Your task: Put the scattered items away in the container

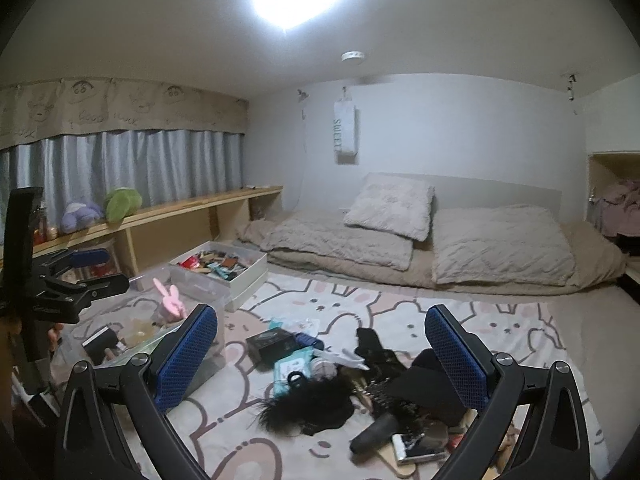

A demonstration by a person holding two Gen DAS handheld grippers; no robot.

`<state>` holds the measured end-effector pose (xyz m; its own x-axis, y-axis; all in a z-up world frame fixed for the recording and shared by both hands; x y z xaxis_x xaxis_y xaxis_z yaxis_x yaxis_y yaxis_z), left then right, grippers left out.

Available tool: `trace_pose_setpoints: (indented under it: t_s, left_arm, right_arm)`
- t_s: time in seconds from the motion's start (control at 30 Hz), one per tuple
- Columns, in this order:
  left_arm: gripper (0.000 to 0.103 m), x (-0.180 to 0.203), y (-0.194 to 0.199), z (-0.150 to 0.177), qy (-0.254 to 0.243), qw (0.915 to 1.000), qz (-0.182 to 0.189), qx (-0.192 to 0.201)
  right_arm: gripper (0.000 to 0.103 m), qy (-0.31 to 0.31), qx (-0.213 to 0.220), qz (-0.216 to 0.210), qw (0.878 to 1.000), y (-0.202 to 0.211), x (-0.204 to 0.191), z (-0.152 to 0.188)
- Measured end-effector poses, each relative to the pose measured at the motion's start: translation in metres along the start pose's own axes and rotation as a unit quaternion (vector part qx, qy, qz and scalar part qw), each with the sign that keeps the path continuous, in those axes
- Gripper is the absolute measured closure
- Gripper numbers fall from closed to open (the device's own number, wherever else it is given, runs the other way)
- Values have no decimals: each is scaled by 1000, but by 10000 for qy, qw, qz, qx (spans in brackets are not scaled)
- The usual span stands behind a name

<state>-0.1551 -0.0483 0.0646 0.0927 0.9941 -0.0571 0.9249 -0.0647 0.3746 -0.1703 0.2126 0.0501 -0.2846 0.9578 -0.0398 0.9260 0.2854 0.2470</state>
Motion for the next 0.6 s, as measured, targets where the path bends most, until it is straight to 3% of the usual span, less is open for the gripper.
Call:
trace_pose_setpoints:
  t_s: [0.27, 0.6]
  left_arm:
    - [0, 14, 0, -4, 20, 9997, 139, 180]
    - [0, 32, -17, -5, -39, 9991, 265, 333]
  right_arm:
    - [0, -83, 116, 272, 9995, 12, 21, 2]
    - [0, -183, -181, 572, 9980, 5, 44, 15]
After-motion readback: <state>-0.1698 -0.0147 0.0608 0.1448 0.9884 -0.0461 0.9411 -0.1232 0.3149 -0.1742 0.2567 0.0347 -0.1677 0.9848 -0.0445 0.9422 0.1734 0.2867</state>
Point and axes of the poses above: each gripper's, at about its wrist camera, not at the fingertips, and y roughly against the way its jaws point, x to its right, z to its underside, the point moved 4 cm from there along -y, roughly the way its jaws point
